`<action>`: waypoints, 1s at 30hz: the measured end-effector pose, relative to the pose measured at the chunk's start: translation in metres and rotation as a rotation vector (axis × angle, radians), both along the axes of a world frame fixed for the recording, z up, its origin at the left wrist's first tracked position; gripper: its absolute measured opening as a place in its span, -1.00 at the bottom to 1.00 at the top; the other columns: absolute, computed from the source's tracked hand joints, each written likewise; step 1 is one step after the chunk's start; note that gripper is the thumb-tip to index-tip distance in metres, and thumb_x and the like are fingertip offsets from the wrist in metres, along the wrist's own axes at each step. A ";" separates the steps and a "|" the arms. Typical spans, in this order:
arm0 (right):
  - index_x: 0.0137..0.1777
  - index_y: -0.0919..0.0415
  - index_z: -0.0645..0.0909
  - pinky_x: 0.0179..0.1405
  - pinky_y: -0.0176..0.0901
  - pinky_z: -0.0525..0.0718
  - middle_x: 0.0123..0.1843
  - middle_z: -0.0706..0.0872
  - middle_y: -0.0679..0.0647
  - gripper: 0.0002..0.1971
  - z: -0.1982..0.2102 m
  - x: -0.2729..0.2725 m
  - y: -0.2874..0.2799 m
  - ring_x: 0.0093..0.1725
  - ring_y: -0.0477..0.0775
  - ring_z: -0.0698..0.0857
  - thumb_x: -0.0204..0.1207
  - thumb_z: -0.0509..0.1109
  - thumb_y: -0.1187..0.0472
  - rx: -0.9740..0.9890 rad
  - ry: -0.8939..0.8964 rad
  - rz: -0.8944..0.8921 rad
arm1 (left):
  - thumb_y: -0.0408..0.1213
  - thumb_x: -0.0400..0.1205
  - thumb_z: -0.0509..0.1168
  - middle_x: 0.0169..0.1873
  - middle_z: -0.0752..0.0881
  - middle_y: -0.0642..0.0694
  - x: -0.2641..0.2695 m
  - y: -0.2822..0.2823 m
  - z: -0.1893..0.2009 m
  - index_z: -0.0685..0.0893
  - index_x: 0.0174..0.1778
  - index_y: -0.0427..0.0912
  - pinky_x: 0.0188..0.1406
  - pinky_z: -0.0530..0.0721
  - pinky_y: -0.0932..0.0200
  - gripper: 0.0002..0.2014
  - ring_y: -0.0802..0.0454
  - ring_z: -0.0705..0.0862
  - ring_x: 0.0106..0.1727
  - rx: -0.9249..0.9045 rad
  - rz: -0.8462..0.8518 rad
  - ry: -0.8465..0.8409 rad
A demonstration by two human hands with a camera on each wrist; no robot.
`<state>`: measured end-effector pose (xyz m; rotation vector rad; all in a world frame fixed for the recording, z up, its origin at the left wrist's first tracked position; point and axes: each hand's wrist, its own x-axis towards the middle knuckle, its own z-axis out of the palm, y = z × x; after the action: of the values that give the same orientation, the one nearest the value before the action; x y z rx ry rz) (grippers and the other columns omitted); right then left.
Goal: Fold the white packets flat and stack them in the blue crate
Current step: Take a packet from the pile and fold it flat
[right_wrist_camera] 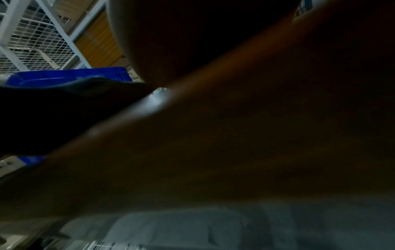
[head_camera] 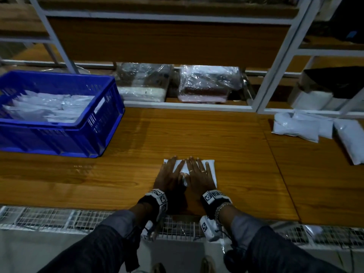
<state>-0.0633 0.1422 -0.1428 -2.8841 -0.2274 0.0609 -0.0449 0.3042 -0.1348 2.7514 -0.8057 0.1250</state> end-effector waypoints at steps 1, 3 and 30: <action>0.67 0.22 0.40 0.65 0.31 0.24 0.66 0.46 0.15 -0.36 0.012 -0.001 0.003 0.65 0.22 0.42 0.69 0.03 -0.11 -0.004 -0.010 -0.004 | -0.07 0.70 0.04 0.48 0.55 -0.48 0.000 0.001 -0.001 0.33 0.60 -0.25 0.25 0.69 -0.41 -0.44 -0.41 0.61 0.45 -0.001 -0.004 -0.007; 0.67 0.23 0.39 0.65 0.30 0.19 0.68 0.43 0.15 -0.36 0.012 0.002 0.002 0.65 0.22 0.43 0.71 0.02 -0.13 -0.026 -0.041 0.015 | -0.11 0.80 -0.06 0.49 0.54 -0.49 0.004 0.005 -0.008 0.31 0.62 -0.26 0.23 0.69 -0.37 -0.51 -0.42 0.60 0.46 -0.022 0.009 -0.007; 0.80 -0.13 -0.12 0.71 0.27 -0.33 0.82 -0.19 -0.04 -0.31 0.010 -0.014 -0.028 0.80 0.10 -0.18 0.67 -0.24 -0.27 -0.049 0.008 0.099 | 0.04 0.76 -0.17 0.73 0.23 -0.18 -0.021 -0.001 0.019 0.22 0.75 0.09 0.57 0.24 -0.59 -0.41 -0.28 0.24 0.73 0.127 0.097 0.174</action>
<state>-0.0774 0.1139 -0.1324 -2.9194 -0.3728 0.0974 -0.0660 0.3036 -0.1154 2.8712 -0.6551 -0.1496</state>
